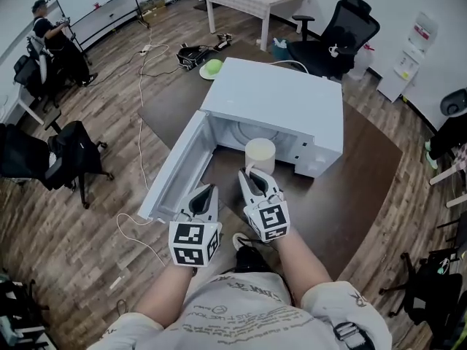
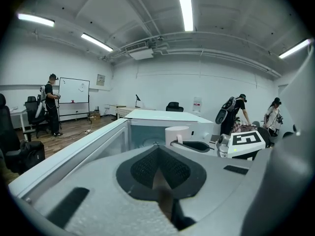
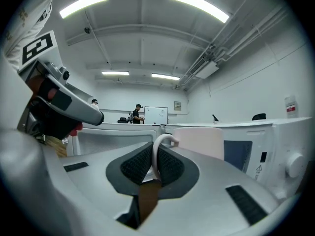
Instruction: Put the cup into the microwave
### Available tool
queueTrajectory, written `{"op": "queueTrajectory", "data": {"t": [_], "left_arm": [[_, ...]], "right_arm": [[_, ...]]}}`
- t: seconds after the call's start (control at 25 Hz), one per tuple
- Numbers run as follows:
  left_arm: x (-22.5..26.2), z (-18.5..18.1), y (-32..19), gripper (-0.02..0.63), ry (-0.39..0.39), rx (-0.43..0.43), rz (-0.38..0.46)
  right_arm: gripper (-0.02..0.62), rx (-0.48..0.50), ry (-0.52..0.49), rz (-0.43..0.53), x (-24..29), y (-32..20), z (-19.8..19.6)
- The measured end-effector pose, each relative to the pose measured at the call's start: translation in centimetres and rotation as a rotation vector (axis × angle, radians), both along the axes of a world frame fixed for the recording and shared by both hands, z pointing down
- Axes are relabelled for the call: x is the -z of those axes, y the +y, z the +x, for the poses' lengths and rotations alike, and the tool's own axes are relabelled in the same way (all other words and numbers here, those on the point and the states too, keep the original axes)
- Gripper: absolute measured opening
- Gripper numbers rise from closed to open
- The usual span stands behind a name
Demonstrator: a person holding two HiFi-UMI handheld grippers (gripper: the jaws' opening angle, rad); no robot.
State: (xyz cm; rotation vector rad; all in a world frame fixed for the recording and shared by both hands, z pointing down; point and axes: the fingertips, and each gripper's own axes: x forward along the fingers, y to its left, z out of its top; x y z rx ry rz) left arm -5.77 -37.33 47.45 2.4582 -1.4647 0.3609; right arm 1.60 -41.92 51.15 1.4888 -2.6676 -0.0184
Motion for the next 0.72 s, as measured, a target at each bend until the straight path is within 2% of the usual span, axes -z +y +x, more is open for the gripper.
{"op": "queueTrajectory", "data": {"t": [0.56, 0.72], "left_arm": [[-1.7, -0.3, -2.2, 0.012, -0.043, -0.014, -0.009], [-2.1, -0.4, -3.0, 0.012, -0.047, -0.018, -0.006]], "right_arm": [[0.032, -0.072, 0.043, -0.004, -4.9, -6.0, 0.1], [0.032, -0.143, 0.134, 0.012, -6.5, -8.8, 1.0]]}}
